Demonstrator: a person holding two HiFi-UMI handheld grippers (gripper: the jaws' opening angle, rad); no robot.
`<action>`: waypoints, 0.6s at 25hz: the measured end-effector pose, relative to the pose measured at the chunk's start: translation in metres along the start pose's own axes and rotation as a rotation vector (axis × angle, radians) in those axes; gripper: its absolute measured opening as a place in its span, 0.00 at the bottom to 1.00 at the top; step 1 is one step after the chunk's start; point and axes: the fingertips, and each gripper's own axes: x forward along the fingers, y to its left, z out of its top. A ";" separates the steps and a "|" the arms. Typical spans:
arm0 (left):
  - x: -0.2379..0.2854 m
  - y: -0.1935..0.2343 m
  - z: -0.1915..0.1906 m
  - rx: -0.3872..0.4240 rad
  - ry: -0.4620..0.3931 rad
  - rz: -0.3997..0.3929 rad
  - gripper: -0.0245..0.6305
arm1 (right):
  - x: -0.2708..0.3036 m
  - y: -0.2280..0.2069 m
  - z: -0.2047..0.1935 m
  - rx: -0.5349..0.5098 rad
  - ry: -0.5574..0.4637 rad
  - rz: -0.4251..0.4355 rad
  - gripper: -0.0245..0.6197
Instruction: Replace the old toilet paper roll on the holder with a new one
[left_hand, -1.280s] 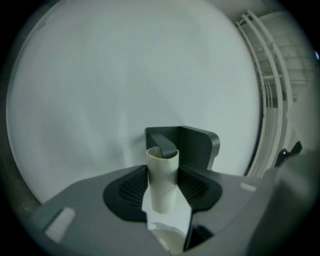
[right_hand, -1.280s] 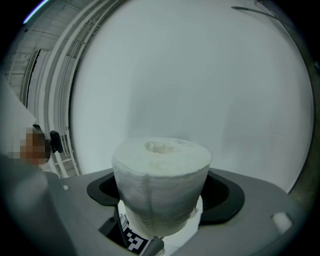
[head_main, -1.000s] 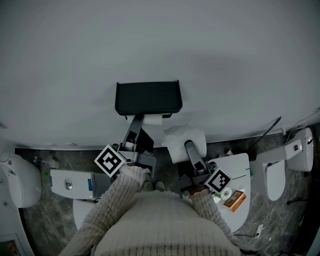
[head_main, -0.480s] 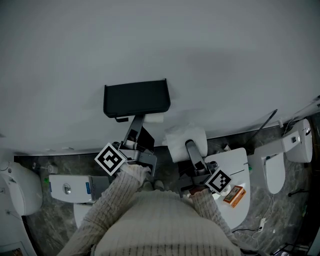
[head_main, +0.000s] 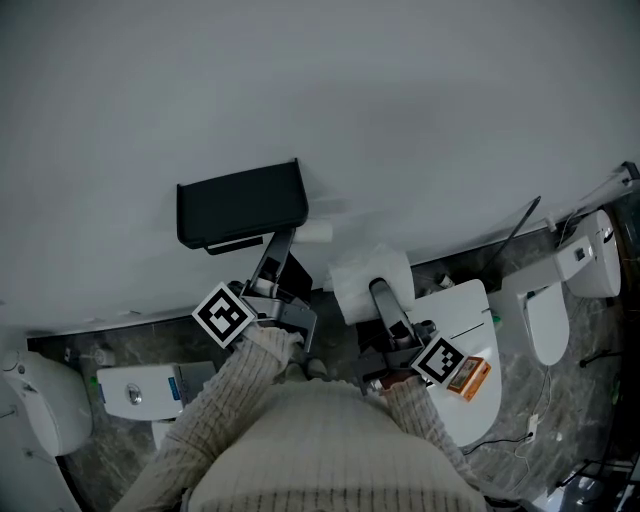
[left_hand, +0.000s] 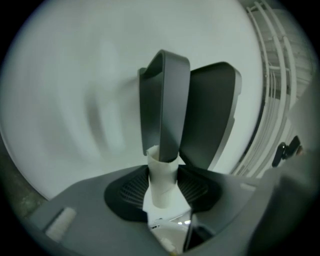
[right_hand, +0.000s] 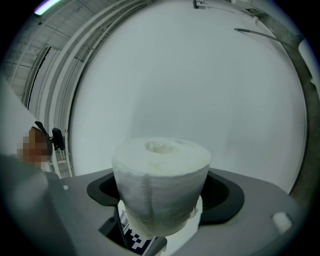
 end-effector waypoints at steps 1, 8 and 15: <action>0.003 0.000 -0.004 -0.003 0.012 -0.001 0.29 | -0.002 0.000 0.002 -0.003 -0.007 -0.001 0.71; 0.024 -0.004 -0.033 -0.025 0.080 -0.020 0.29 | -0.022 0.000 0.025 -0.023 -0.067 -0.019 0.71; 0.032 -0.005 -0.060 -0.031 0.156 -0.034 0.29 | -0.039 -0.003 0.039 -0.029 -0.128 -0.037 0.71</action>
